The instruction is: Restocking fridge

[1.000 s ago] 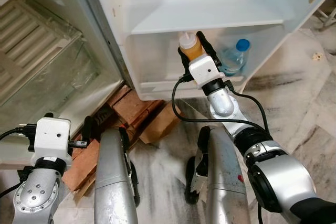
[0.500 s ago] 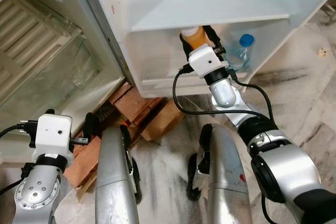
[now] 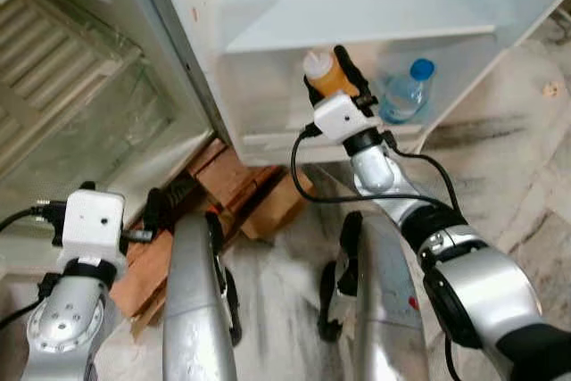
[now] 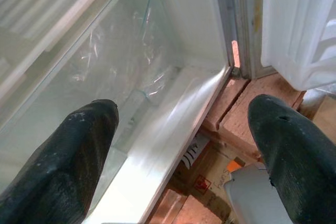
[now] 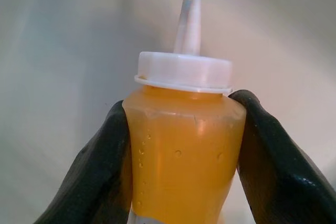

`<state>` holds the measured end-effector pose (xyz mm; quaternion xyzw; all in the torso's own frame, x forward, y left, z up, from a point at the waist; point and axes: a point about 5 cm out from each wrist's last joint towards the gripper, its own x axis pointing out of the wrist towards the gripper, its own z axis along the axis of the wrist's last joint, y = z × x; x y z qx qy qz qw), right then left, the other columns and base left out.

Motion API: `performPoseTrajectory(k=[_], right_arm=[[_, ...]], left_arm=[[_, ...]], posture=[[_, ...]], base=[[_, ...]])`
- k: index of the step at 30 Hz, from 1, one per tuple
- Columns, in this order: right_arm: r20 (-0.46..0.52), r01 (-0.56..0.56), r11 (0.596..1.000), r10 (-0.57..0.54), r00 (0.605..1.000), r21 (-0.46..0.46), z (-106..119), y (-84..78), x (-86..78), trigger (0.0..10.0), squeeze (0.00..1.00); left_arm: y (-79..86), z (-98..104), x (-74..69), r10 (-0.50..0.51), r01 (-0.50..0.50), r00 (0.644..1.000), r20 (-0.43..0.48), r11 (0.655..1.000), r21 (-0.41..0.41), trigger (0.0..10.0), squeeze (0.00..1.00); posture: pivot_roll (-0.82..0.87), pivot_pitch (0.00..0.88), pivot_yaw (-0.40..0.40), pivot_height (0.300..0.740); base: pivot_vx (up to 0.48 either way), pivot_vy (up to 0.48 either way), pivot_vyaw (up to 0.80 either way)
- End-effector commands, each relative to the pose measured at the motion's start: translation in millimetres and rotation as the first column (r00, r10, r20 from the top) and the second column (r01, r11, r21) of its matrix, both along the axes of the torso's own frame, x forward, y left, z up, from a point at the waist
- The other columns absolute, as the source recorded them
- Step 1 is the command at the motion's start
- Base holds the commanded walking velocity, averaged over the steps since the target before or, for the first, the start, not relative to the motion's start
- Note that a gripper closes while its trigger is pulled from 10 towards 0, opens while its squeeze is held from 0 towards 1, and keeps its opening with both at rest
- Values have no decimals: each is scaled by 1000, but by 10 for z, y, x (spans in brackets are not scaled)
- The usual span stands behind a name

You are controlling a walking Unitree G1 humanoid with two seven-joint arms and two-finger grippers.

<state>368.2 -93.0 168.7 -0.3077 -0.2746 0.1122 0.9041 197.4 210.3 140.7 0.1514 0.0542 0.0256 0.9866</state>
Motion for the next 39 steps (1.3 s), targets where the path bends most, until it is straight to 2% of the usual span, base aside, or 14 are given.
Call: performPoseTrajectory(k=[1, 7, 8, 12, 15, 18, 20, 23, 24, 25, 29, 34, 39], right_arm=[[-154, 56, 998, -60, 986, -28, -353, -117, -63, 10000, 0], [-238, 124, 992, -113, 965, 31, -408, -223, -31, 10000, 0], [-256, 154, 987, -137, 957, 47, -406, -280, -13, 10000, 0], [-231, 181, 983, -170, 958, 27, -370, -328, 7, 10000, 0], [-248, 193, 981, -180, 952, 29, -365, -355, 25, 10000, 0], [-306, 249, 967, -220, 926, 59, -426, -425, 28, 10000, 0], [-350, 286, 952, -231, 908, 112, -444, -475, 37, 10000, 0], [-377, 331, 933, -259, 889, 139, -448, -531, 51, 10000, 0], [-383, 343, 928, -267, 884, 145, -450, -545, 54, 10000, 322], [-392, 354, 923, -273, 878, 148, -455, -556, 57, 10000, 1000], [-409, 388, 911, -302, 861, 142, -469, -587, 64, 10000, 1000], [-401, 397, 905, -311, 862, 152, -431, -610, 81, 10000, 1000], [-396, 385, 895, -277, 876, 225, -281, -646, 145, 10000, 1000]], left_arm=[[15, -48, -37, 5, -5, 999, -31, 1000, 9, 10000, 0], [11, -41, -16, 4, -4, 1000, -26, 1000, 9, 10000, 0], [8, -38, -15, 3, -3, 1000, -23, 1000, 10, 10000, 0], [7, -35, -7, 3, -2, 1000, -20, 1000, 12, 10000, 0], [1, -32, -4, 0, 0, 1000, -16, 1000, 13, 10000, 0], [-1, -33, -3, 0, 0, 1000, -16, 1000, 12, 10000, 0], [-2, -34, 2, 1, -1, 1000, -16, 1000, 12, 10000, 0], [-5, -38, 6, -2, 2, 1000, -17, 1000, 12, 10000, 0], [-7, -39, 9, -2, 3, 1000, -18, 1000, 12, 10000, 0], [-9, -42, 12, -3, 3, 1000, -18, 1000, 12, 10000, 0], [-21, -54, 36, -6, 7, 1000, -19, 1000, 10, 10000, 0], [-26, -65, 53, -8, 8, 1000, -19, 1000, 10, 10000, 0], [-25, -78, 108, -10, 10, 1000, -15, 1000, 10, 10000, 0]], posture=[[299, 386, 30, 516], [299, 383, 30, 516], [300, 380, 29, 516], [300, 379, 29, 516], [302, 376, 28, 516], [304, 373, 26, 516], [303, 369, 27, 516], [301, 367, 27, 516], [299, 363, 26, 516], [299, 363, 26, 516], [296, 352, 24, 516], [294, 345, 23, 516], [288, 323, 20, 516]], base=[[0, 0, 0], [0, 0, 0], [0, 0, 0], [0, 0, 0], [0, 0, 0], [0, 0, 0], [0, 0, 0], [0, 0, 0], [0, 0, 0], [0, 0, 0], [0, 0, 0], [0, 0, 0], [0, 0, 0]])
